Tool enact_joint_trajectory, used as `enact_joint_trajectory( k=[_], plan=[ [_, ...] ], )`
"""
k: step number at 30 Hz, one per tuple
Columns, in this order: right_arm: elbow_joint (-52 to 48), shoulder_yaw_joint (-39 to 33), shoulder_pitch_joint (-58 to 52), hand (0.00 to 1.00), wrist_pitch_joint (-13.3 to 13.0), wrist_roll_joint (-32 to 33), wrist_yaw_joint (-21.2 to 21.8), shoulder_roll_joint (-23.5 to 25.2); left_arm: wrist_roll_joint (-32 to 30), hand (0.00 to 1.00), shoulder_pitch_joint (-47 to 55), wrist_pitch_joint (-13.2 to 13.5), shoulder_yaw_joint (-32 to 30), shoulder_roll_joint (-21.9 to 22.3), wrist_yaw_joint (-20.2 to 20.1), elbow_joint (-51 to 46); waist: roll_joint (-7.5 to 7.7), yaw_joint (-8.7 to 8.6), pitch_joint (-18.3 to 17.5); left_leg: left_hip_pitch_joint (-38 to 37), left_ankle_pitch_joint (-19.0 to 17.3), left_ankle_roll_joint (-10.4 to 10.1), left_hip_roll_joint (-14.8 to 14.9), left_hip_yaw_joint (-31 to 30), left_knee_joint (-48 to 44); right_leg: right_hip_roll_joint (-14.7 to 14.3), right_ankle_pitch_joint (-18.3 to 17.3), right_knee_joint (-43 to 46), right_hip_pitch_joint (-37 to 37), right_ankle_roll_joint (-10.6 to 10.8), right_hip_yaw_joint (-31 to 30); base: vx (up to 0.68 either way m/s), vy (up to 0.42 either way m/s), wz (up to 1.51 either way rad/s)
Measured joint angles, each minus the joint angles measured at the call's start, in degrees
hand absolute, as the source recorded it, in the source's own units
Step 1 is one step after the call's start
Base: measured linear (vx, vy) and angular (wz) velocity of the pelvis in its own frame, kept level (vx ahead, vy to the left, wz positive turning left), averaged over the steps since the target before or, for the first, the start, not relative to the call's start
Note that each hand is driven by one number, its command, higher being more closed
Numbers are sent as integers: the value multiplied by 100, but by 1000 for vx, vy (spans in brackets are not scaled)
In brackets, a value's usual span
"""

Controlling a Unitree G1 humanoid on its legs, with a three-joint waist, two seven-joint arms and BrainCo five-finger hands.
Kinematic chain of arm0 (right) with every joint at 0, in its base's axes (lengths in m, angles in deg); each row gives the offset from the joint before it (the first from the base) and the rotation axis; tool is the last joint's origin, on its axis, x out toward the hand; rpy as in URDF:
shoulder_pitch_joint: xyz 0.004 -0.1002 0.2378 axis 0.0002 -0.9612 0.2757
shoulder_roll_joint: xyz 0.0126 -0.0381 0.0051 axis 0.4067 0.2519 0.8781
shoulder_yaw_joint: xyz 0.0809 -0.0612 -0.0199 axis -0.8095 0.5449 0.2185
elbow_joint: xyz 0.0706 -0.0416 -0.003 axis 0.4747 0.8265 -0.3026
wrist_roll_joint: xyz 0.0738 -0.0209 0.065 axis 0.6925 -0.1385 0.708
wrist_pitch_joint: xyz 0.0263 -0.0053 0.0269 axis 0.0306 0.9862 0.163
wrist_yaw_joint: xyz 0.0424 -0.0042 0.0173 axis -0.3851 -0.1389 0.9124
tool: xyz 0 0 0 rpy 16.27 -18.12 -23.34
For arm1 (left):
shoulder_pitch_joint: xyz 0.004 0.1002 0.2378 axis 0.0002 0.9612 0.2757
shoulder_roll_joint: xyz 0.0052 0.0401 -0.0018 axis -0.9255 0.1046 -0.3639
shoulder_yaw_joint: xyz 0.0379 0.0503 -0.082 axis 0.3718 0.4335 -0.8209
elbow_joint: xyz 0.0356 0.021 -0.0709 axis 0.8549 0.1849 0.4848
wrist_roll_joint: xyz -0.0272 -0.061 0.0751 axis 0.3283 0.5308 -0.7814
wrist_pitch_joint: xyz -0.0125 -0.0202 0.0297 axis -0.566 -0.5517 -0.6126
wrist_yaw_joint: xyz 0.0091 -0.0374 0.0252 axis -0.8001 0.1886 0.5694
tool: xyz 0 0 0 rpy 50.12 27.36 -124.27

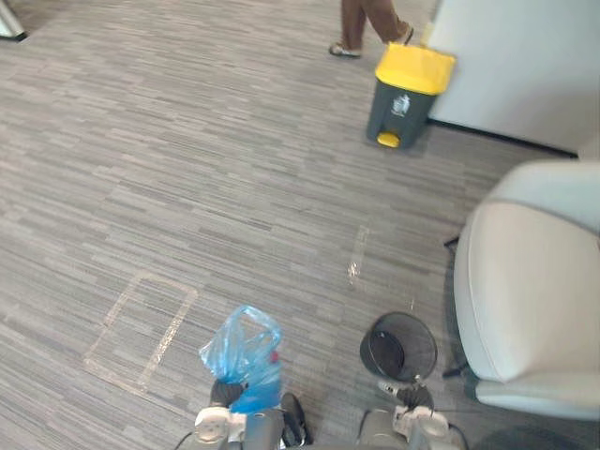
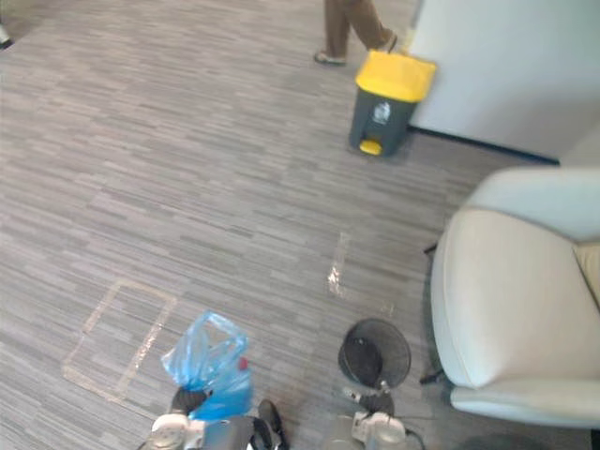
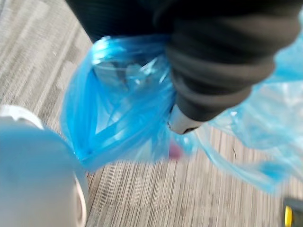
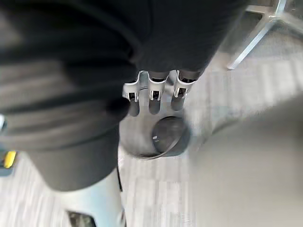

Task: Gather rubbish on tea table into small bin, then transfer packed bag to large trash can.

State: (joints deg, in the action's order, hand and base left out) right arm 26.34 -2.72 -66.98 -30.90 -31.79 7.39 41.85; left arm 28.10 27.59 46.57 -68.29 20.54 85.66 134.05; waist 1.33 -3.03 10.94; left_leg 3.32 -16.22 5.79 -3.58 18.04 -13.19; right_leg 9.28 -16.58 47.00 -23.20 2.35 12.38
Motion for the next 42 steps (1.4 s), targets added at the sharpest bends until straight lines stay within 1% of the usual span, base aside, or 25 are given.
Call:
enact_joint_trajectory(
  k=[2, 3, 5, 6, 7, 9, 11, 12, 14, 15, 18, 19, 20, 21, 25, 27, 28, 32, 34, 35, 36, 37, 38, 40, 42],
  plan=[
    [-7, -1, 33, 0, -26, 3, 1, -14, 0, 100, -65, 0, 1, 20, 0, 51, -10, -28, 13, -235, -24, -44, -56, -134, 215, -118, 125, -883, -198, -20, 274, 392, 73, 52],
    [-11, -8, 28, 0, -55, -1, 2, -16, 1, 100, -119, 1, 4, 32, -2, 92, 7, -64, 3, -440, -41, -81, -131, -304, 338, -234, 473, -1731, -290, -27, 422, 453, 63, 65],
    [-26, -50, 7, 0, -53, -3, 4, -23, 3, 100, -139, 2, 0, 37, -4, 138, 12, -138, 8, -667, -161, -276, -170, -476, 396, -340, 766, -2044, -327, -192, 385, 532, 15, 74],
    [-36, -73, -24, 0, -52, 3, 6, -32, -1, 100, -89, 3, -24, 45, -6, 170, -28, -192, -13, -875, -258, -449, -127, -570, 375, -438, 875, -2043, -263, -387, 455, 744, -37, 101],
    [-29, -102, -124, 0, -22, -9, 15, -1, -3, 100, -27, 9, -174, 47, -12, 172, 98, -224, -85, -889, -344, -601, -141, -620, -199, -571, 1159, -2254, -97, -906, 624, 687, -64, 75],
    [-214, -105, -136, 0, -7, -7, 36, -7, -4, 100, 18, -8, -428, 174, -5, 185, -151, -169, -62, -457, -339, -837, 271, -389, -1632, -720, 891, -2276, 255, -911, 616, 750, -18, 11],
    [-473, -2, -165, 0, 32, -1, 49, 26, -3, 100, 141, -13, -635, 313, -4, 91, -292, -84, 27, 106, 233, -775, 771, -48, -3465, -927, 638, -2536, 810, -862, 330, 889, 73, -68],
    [-631, -5, -189, 0, 21, 9, 40, 133, 0, 100, 225, -14, -674, 384, -3, -111, -257, 0, 63, 421, -10, -580, 1115, 139, -4305, -1013, 488, -2735, 1343, -876, -24, 726, 94, -89],
    [-707, -2, -174, 0, 15, 36, 33, 211, -2, 100, 216, 0, -677, 374, -7, -312, -149, 106, 92, 712, -186, -531, 1232, 145, -4393, -955, 451, -2995, 1791, -869, -365, 545, 108, -81],
    [-719, -3, -121, 0, 9, 42, 29, 312, -7, 100, 164, 27, -674, 387, -12, -489, -5, 203, 90, 1113, -301, -475, 1255, 109, -4179, -772, 415, -3170, 2098, -807, -680, 618, 202, -87],
    [-708, -72, 4, 0, -1, 43, -21, 319, -8, 100, -28, 60, -678, 425, -11, -537, 60, 361, 117, 2000, -287, -668, 1147, -630, -3035, -375, 239, -3103, 2362, -514, -1292, 629, 352, -96],
    [-685, -127, 52, 0, -1, 41, -30, 318, -5, 100, -52, 70, -682, 496, -10, -528, 8, 389, 111, 2087, -118, -858, 1086, -995, -2444, -299, 122, -3026, 2384, -343, -1460, 531, 480, -131],
    [-642, -260, 56, 0, 2, 40, -36, 264, -3, 100, -36, 95, -698, 564, 1, -447, -146, 444, 68, 1876, 678, -1248, 1056, -1695, -996, -267, -104, -2895, 2413, -9, -1759, 498, 517, -124],
    [-406, -240, 148, 0, 46, 20, -30, 386, 6, 100, -249, 96, -755, 418, 8, -202, 80, 402, 76, 1684, 865, -1177, 893, -1320, -1079, 8, -239, -2909, 2475, 197, -2126, 493, 487, -109],
    [-265, -238, 152, 0, 70, -29, 14, 517, 10, 100, -219, 110, -702, 337, 1, -129, 103, 483, 46, 1412, 88, -915, 987, -872, -1984, -108, 191, -2309, 2232, 333, -2503, 453, 344, -109],
    [-228, -224, 176, 0, 69, -73, 37, 535, 8, 100, -207, 110, -594, 248, -5, -5, 84, 561, 43, 796, -103, -623, 1002, -477, -1652, -33, 411, -1179, 1626, 749, -2406, 325, 250, -135],
    [-225, -223, 191, 0, 68, -78, 38, 534, 8, 100, -220, 110, -583, 221, -5, 35, 84, 563, 42, 631, -118, -597, 998, -409, -1491, -13, 341, -955, 1448, 776, -2207, 213, 114, -127],
    [-132, 4, 280, 0, 71, -240, 42, 357, 9, 100, -391, 63, -434, 18, -7, 285, -28, 491, 85, -488, -110, -611, 1013, 85, -164, 10, -189, -694, 455, -3, 143, 298, 42, -92],
    [-154, 8, 301, 0, 73, -236, 44, 219, 11, 100, -529, 14, -425, 43, -13, 406, -117, 362, 135, -789, -110, -612, 1074, 214, 65, -179, -82, -1098, 123, -235, 720, 298, -40, -48],
    [-176, 13, 318, 0, 67, -251, 40, 147, 13, 100, -571, 7, -404, 41, -15, 459, -157, 265, 151, -906, -109, -613, 1128, 214, 125, -330, 74, -1432, -63, -319, 821, 367, -75, -20],
    [-178, 10, 229, 0, 68, -250, 38, 101, 14, 100, -609, 6, -362, 13, -24, 502, -102, 208, 119, -1046, -86, -730, 1083, 184, 143, -495, 614, -2141, -95, -387, 811, 511, -123, 2],
    [-158, 8, -2, 0, 63, -248, 40, 66, 10, 100, -572, 9, -334, -18, -69, 538, 133, 200, -6, -1299, -128, -953, 858, 108, 207, -393, 1522, -2604, -55, -888, 693, 528, -129, -7],
    [-101, -7, 5, 0, 80, -223, 64, -59, 9, 100, -599, -6, -337, 118, -100, 580, -126, 215, -13, -1396, -178, -1038, 1042, 34, 189, -488, 1415, -2295, -93, -865, 760, 456, -98, 1],
    [-122, -50, -13, 0, 77, -241, 68, -97, 6, 100, -563, 8, -338, 222, -136, 563, -262, 108, -93, -1232, -56, -1240, 1179, -172, -356, -550, 961, -2184, -10, -858, 767, 449, -165, -3],
    [-144, -54, -22, 0, 95, -235, 71, -52, 7, 100, -509, -11, -461, 390, -139, 522, -393, 119, -22, -612, 385, -1281, 1574, -452, -2312, -778, 746, -2375, 515, -940, 744, 455, -171, -14]
  ],
)
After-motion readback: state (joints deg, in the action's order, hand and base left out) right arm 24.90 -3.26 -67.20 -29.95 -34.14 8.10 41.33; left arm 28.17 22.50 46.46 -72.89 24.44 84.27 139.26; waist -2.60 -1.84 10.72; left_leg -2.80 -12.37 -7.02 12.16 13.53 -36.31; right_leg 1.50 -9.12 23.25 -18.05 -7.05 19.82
